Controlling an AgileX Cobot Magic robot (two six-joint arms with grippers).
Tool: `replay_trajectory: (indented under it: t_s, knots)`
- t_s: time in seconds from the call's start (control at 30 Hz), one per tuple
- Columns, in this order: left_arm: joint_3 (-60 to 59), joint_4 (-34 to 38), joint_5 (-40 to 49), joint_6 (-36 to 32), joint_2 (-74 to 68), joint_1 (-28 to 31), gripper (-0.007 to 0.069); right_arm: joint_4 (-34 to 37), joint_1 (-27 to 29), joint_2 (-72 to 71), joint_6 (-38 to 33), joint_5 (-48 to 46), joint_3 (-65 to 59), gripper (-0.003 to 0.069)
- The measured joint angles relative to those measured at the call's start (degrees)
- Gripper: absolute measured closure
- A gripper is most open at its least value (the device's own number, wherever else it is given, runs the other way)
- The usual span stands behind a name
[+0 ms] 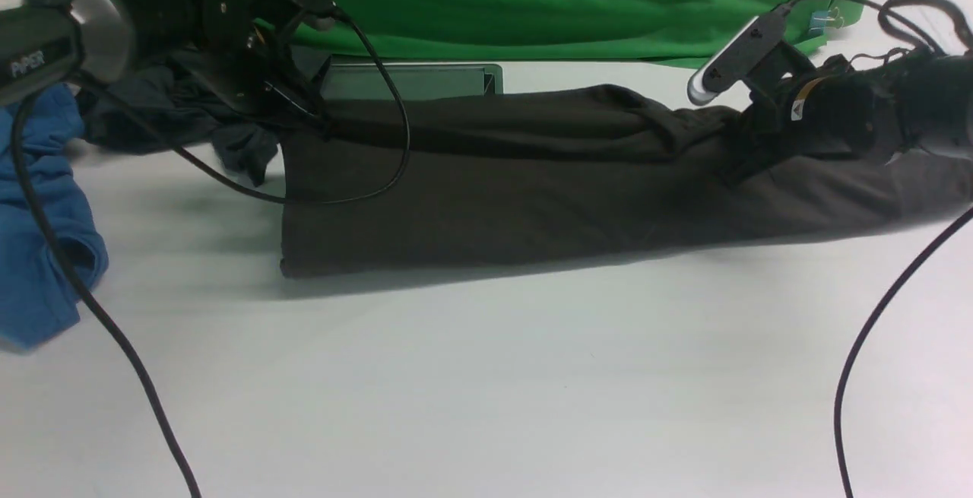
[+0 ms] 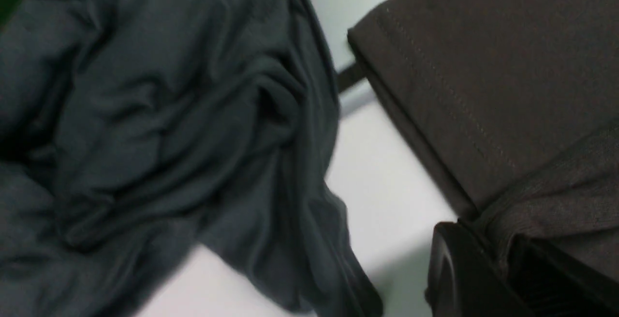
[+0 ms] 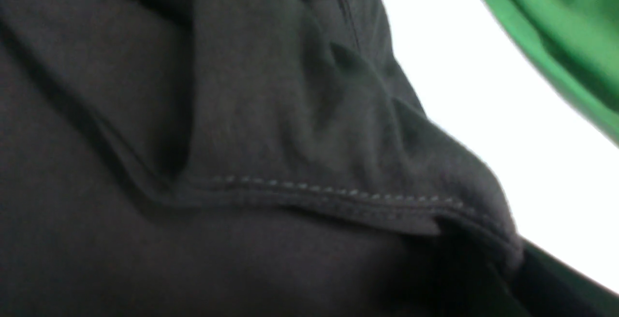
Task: Fold a long-sleeved shirt on a white desktop.
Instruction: 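Fold the black garment in half by bringing its near edge over to the far edge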
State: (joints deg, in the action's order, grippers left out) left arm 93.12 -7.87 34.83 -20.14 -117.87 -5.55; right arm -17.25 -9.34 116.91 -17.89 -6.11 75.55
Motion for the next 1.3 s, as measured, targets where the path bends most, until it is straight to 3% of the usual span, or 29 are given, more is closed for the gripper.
replay_trajectory:
  t_s: [0.13, 0.3, 0.4, 0.47, 0.57, 0.67, 0.73, 0.8, 0.87, 0.9, 0.97, 1.1, 1.3]
  knots:
    - [0.1, -0.9, -4.5, 0.8, -1.1, 0.0, 0.0575, 0.0, 0.2, 2.1, 1.9, 4.0, 0.0, 0.0540]
    - [0.1, -1.2, -10.6, 1.0, -2.8, 1.0, 0.0537, -0.1, 0.2, 3.2, 5.9, 7.6, 0.0, 0.0241]
    - [0.1, -1.2, -13.2, 1.0, -3.7, 1.9, 0.0484, -0.2, 0.2, 1.8, 8.5, 6.6, 0.0, 0.0187]
    - [0.1, -1.2, -15.3, 1.2, -4.3, 2.9, 0.0426, -0.2, 0.2, -0.6, 11.3, 2.5, 0.0, 0.0214]
    - [0.1, -1.2, -17.7, 2.2, -4.6, 4.4, 0.0331, 2.3, -0.9, -5.2, 13.2, -5.2, 0.1, 0.0347]
    - [0.1, -0.6, -18.4, 5.6, -4.0, 5.3, 0.0268, 11.3, -3.8, -7.6, 4.4, -14.2, 2.4, 0.0550]
    - [0.1, 1.9, -16.0, 6.3, -3.2, 5.2, 0.0286, 19.1, -5.6, -6.7, -3.9, -17.3, 4.2, 0.0611]
    - [0.1, 4.5, -12.3, 6.1, -2.2, 4.7, 0.0336, 24.0, -6.5, -5.0, -8.9, -18.4, 5.7, 0.0629]
    - [0.1, 9.1, -6.9, 3.6, -0.8, 3.9, 0.0454, 29.2, -6.9, -2.0, -13.1, -19.9, 8.5, 0.0639]
    - [0.1, 12.7, -3.2, 0.4, -0.1, 3.3, 0.0526, 30.8, -6.9, -0.3, -14.3, -21.0, 10.5, 0.0641]
    - [0.1, 18.5, 1.0, -4.0, 0.6, 2.6, 0.0580, 32.0, -6.9, 2.6, -15.4, -22.4, 13.1, 0.0642]
    - [-1.1, 29.9, 6.4, -12.1, 1.8, 1.0, 0.0608, 33.1, -6.9, 10.5, -16.8, -24.0, 21.9, 0.0643]
    - [-5.6, 31.3, 7.5, -14.7, 4.5, -2.7, 0.0608, 33.7, -5.1, 21.6, -17.0, -22.2, 37.0, 0.0643]
